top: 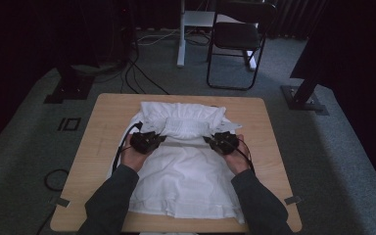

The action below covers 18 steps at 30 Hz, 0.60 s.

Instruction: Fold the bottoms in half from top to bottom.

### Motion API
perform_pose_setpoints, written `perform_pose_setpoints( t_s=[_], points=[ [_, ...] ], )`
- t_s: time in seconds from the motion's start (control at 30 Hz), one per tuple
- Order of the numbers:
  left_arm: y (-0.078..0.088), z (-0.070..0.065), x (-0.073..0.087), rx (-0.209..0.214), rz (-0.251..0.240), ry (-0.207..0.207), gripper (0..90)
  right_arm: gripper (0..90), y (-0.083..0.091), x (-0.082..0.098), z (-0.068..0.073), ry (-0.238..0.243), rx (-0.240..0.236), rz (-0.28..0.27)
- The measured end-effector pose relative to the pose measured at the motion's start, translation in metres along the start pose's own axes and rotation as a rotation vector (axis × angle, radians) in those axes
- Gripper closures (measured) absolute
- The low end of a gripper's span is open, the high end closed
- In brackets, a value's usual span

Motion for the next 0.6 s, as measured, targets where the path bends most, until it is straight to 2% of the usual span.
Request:
perform_pose_setpoints(
  t_s=[0.1, 0.17, 0.2, 0.33, 0.43, 0.53, 0.57, 0.6],
  points=[
    [0.029, -0.007, -0.013, 0.009, -0.086, -0.023, 86.2, 82.1, 0.033, -0.014, 0.006, 0.004, -0.039, -0.113],
    [0.038, -0.015, -0.01, 0.018, -0.078, -0.044, 86.2, 82.2, 0.048, -0.013, 0.012, -0.002, -0.079, -0.135],
    [0.04, -0.019, -0.006, 0.027, -0.069, -0.045, 86.2, 82.2, 0.052, -0.008, 0.017, -0.005, -0.094, -0.129],
    [0.034, -0.035, 0.032, 0.088, 0.014, -0.018, 86.0, 82.0, 0.049, 0.026, 0.036, 0.014, -0.122, -0.031],
    [0.019, -0.044, 0.066, 0.145, 0.089, 0.057, 84.7, 81.6, 0.035, 0.059, 0.046, 0.0, -0.139, 0.056],
    [0.003, -0.054, 0.089, 0.186, 0.196, 0.1, 76.3, 80.5, 0.017, 0.087, 0.049, -0.034, -0.141, 0.145],
    [-0.001, -0.055, 0.092, 0.199, 0.208, 0.114, 71.3, 78.5, 0.012, 0.094, 0.049, -0.054, -0.137, 0.173],
    [-0.001, -0.055, 0.092, 0.203, 0.202, 0.119, 67.7, 72.4, 0.008, 0.099, 0.047, -0.072, -0.139, 0.194]
  ],
)
Point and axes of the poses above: each handheld gripper's, and its own axes: y roughly backward along the jaws, x roughly out of its underside, z roughly to its left, the point moved 1 cm from there along -y, roughly forward along the jaws, and after that the axes turned 11 degrees about -y, right-handed, at the moved point
